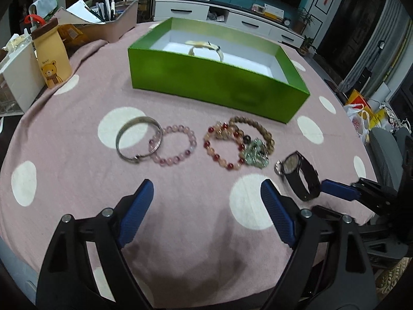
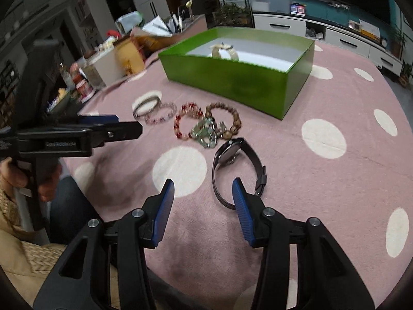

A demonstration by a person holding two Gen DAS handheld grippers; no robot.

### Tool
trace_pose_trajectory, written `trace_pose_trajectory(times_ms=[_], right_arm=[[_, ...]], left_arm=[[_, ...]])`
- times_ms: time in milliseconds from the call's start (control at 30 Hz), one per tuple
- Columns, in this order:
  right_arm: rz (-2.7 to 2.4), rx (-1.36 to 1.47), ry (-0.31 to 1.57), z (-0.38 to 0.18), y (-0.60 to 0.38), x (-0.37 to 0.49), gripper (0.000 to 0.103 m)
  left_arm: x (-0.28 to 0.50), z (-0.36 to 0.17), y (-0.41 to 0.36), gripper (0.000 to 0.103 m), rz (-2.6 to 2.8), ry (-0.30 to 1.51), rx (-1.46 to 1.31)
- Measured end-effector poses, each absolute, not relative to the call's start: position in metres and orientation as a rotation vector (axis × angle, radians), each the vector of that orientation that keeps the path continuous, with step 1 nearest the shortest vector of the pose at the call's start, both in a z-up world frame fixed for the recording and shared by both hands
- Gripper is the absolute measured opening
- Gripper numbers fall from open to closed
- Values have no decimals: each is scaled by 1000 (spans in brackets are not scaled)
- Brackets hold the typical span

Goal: Organize jewelry
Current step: 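Grasp the black strap watch with the right tool while the left tool moves toward the silver ring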

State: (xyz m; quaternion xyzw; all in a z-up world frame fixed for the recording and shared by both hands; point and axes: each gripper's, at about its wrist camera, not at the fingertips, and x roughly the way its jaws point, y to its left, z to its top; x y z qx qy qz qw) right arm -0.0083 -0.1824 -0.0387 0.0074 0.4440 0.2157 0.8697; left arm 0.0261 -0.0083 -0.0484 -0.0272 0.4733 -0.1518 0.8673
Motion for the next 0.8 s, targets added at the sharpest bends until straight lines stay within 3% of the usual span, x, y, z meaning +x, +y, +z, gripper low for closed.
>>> trace_pose_trajectory(times_ms=[167,333,633,800], right_arm=[[442,-61,949,-52,-173,0,31],[421,-105,957,-59,-172,4,6],[311,59,845,-32,-226,3,4],[285,107,823,-29,-243,1,4]], left_arm=[[21,-49,-14,86,-335,991,-49],[18,-49,-26,85,-373,992,-29],[18,-59,-76,73,-508,984,39],[29,-64,-101,57,-552,980,51]])
